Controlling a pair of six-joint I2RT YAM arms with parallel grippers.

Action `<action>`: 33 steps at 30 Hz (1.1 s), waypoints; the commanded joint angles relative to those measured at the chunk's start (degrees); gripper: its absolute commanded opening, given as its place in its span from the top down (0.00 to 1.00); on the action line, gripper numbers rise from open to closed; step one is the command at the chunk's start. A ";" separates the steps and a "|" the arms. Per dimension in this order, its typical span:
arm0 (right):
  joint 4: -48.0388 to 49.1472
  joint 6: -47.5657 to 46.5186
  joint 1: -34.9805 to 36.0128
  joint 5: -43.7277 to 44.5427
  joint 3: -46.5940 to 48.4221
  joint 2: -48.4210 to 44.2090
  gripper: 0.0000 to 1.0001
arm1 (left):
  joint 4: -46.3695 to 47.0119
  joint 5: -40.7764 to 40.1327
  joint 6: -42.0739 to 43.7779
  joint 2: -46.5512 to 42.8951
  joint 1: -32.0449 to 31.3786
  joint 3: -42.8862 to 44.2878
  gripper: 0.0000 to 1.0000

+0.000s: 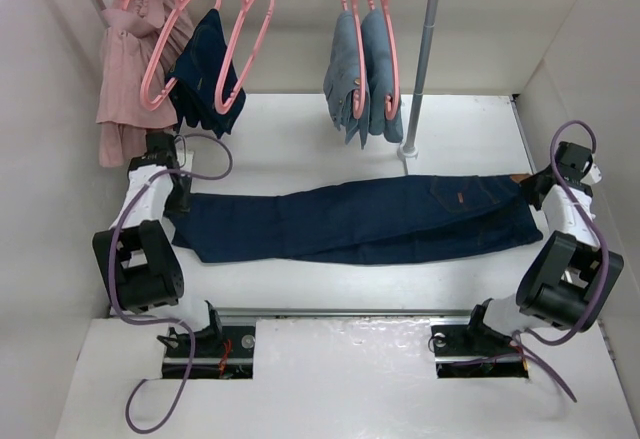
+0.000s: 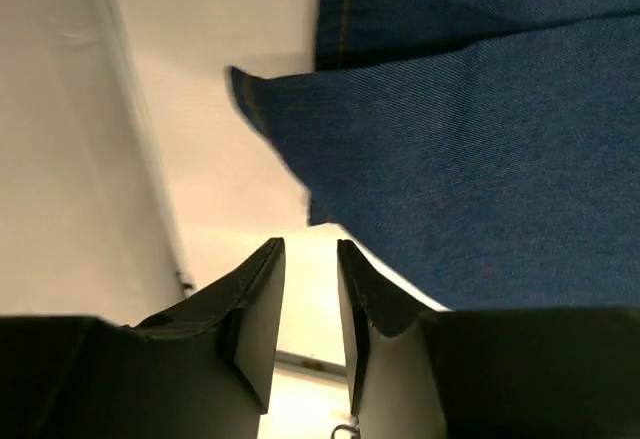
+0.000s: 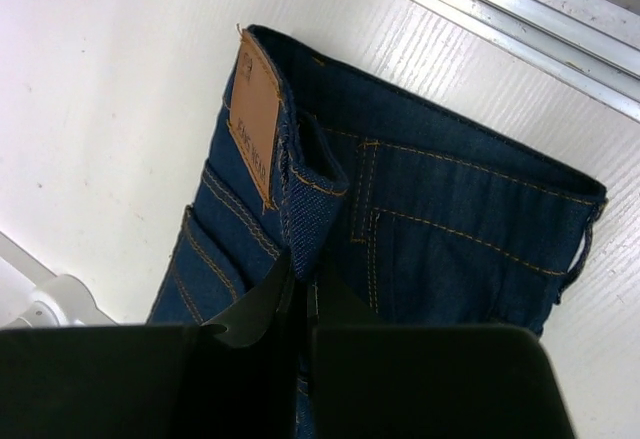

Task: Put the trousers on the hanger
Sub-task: Fold the trousers at the center of the board.

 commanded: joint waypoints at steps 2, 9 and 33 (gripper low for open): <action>0.09 -1.67 -0.51 2.29 5.02 0.51 1.00 | 4.62 2.56 0.33 -0.40 3.99 -3.88 0.72; -0.43 -2.20 -0.51 2.91 5.03 -1.34 1.00 | 4.98 16.09 -0.71 3.99 9.02 1.47 0.40; -1.32 -2.29 -0.51 6.08 4.94 -3.45 1.00 | -4.59 17.96 2.01 4.63 0.44 11.93 1.00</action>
